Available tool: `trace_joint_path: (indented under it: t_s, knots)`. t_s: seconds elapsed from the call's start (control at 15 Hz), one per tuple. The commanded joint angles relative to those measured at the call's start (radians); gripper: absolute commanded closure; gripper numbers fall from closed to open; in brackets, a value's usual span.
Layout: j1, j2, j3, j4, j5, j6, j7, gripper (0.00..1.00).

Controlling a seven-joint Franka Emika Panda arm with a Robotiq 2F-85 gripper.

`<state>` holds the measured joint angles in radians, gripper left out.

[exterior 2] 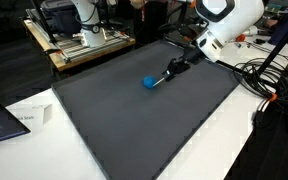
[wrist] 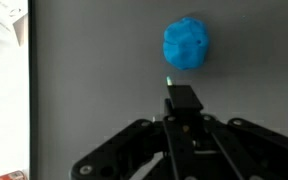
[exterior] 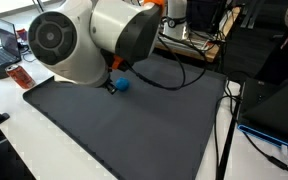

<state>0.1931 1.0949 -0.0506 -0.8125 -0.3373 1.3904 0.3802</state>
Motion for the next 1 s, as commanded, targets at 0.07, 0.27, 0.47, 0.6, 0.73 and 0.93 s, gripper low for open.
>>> trace_joint_path:
  t_s: [0.07, 0.27, 0.47, 0.6, 0.73, 0.93]
  knots:
    - [-0.058, 0.027, 0.030, 0.077, 0.075, -0.025, -0.022, 0.97]
    - [-0.097, 0.022, 0.049, 0.082, 0.121, -0.016, -0.023, 0.97]
    - [-0.140, 0.016, 0.071, 0.080, 0.172, -0.004, -0.022, 0.97]
    - [-0.172, 0.010, 0.088, 0.074, 0.209, 0.006, -0.026, 0.97]
    - [-0.199, 0.006, 0.103, 0.067, 0.238, 0.015, -0.030, 0.97]
    - [-0.245, 0.001, 0.128, 0.048, 0.285, 0.043, -0.038, 0.97]
